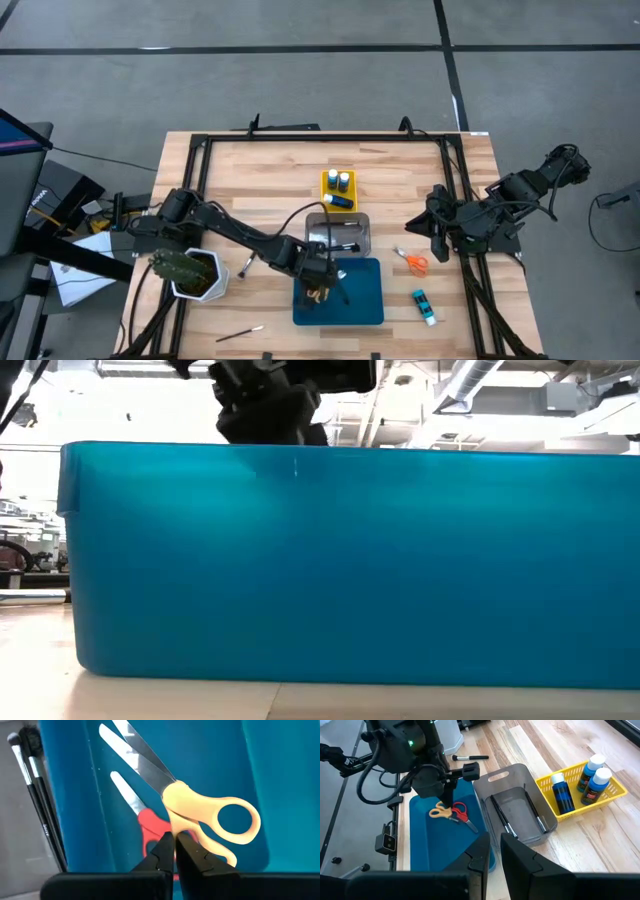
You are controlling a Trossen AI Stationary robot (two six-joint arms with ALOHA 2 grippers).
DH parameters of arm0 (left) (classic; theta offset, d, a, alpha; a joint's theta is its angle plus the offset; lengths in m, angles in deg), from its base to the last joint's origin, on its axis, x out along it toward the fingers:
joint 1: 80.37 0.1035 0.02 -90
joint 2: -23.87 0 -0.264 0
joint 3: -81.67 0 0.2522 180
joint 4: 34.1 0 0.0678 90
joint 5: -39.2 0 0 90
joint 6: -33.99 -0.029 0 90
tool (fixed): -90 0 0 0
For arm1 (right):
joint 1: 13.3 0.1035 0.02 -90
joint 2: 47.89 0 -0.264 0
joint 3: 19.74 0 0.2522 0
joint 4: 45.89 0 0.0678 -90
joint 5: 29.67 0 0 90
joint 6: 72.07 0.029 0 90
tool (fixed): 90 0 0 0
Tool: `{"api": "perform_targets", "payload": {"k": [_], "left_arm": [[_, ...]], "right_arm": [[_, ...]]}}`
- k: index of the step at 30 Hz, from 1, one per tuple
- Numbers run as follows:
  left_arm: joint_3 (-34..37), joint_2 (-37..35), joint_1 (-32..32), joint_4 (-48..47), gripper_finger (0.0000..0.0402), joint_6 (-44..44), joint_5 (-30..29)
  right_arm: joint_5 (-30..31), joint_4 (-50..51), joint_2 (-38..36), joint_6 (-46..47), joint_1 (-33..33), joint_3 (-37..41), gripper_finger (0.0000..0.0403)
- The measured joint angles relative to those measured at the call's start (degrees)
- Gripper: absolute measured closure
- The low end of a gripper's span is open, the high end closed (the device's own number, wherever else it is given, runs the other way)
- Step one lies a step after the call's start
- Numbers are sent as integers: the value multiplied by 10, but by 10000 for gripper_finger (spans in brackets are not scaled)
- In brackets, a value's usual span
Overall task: Pick & Place Paint Supplies
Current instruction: Put the yellow scissors into the blue bin
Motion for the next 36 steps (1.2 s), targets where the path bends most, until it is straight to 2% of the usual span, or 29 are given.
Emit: {"api": "perform_targets", "payload": {"k": [9, 36], "left_arm": [[0, 4, -1, -37, 401, -92, -9], [0, 26, 12, -23, 401, -89, -9]], "right_arm": [[0, 2, 0, 3, 0, 0, 359], [17, 7, 0, 4, 0, 0, 359]]}}
